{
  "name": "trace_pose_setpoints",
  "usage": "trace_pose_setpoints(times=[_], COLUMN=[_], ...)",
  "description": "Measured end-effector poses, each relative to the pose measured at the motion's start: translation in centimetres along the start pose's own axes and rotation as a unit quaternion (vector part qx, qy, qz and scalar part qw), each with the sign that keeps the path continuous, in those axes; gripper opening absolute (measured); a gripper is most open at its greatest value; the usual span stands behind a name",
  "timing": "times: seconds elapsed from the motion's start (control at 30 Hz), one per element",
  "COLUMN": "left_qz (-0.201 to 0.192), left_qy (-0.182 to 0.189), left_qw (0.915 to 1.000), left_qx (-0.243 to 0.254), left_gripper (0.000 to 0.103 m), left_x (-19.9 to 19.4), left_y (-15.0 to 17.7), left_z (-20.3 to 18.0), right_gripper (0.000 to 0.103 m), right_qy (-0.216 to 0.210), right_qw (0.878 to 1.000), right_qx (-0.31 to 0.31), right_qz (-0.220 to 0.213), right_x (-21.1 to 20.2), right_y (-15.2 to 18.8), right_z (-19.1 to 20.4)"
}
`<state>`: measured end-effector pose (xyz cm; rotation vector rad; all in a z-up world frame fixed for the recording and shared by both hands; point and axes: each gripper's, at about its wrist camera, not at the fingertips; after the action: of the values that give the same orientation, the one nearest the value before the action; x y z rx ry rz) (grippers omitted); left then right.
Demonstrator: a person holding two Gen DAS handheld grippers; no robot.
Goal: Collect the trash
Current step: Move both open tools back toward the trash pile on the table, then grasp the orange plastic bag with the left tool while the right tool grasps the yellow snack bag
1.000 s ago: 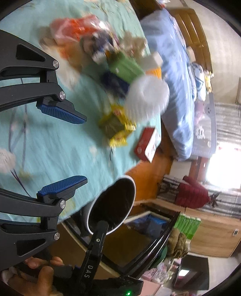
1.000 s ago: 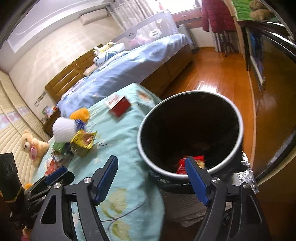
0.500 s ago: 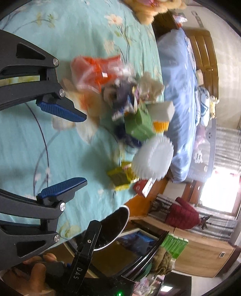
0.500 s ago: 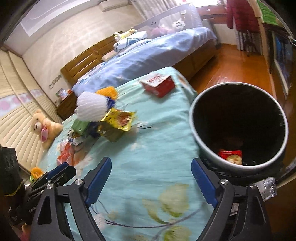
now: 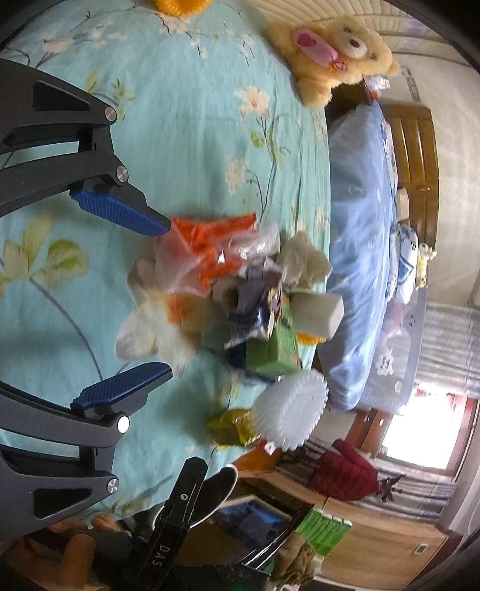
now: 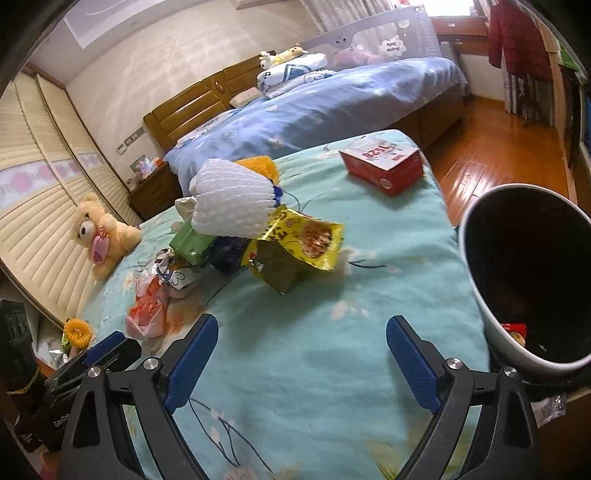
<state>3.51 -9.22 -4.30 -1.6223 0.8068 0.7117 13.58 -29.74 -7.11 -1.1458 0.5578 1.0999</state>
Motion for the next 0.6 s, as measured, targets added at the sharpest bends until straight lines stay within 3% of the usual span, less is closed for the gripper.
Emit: trace_pose_setpoints(times=[0.6], left_qz=[0.022], left_qy=[-0.016], left_qw=[0.9992], left_qx=[-0.029], left_gripper=[0.075], left_x=[2.2], left_y=[-3.3], left_z=[0.3], right_gripper=[0.094], right_qy=[0.017], right_qw=[1.000], right_qx=[-0.018], right_qz=[0.004], right_x=[3.5], right_y=[-3.8], right_z=[0.7])
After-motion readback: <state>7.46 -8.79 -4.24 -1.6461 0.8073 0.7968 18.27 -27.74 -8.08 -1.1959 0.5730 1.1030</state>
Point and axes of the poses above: each gripper's, at about its wrist camera, not at the fingertips, and x roughly the way its jaws point, z to its left, y to its underside, and after that the axes turned 11 degrees about z, right-handed
